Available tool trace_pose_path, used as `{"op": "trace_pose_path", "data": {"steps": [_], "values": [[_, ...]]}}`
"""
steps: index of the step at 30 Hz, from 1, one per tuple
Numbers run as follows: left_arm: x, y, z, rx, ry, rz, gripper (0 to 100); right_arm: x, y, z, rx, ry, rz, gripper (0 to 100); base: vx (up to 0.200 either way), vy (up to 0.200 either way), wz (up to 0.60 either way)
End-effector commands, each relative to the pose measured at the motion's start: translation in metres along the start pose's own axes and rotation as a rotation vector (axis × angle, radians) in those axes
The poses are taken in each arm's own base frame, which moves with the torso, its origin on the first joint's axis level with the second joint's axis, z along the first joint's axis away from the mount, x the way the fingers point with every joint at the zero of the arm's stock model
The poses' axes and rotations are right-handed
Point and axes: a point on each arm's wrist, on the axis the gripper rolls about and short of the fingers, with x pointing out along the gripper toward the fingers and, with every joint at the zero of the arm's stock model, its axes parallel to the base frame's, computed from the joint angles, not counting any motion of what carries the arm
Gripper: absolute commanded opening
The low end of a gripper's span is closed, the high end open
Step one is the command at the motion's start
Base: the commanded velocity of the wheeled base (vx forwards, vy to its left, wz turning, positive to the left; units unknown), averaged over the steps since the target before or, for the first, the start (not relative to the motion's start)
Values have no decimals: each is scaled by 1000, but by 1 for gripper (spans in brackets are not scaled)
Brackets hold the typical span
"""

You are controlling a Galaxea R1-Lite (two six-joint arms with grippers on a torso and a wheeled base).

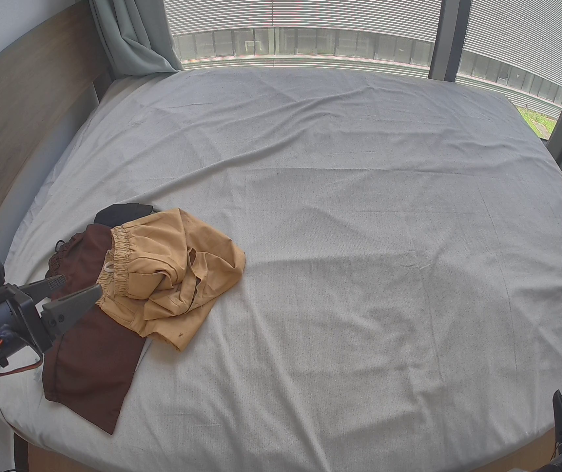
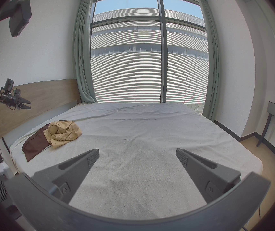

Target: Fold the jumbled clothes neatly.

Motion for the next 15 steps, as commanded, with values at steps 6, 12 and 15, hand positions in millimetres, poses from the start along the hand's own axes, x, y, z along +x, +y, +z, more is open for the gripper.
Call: {"op": "trace_pose_path", "data": {"steps": [6,12,15], "values": [[25,32,-3,-61,59,-5,100,0,0,-5,-1,1,2,100,0,0,0],[37,39,-4,-65,66,-12,100,0,0,-5,-1,1,2,100,0,0,0],[44,44,-4,-71,71,-23,100,0,0,-5,-1,1,2,100,0,0,0]]}}
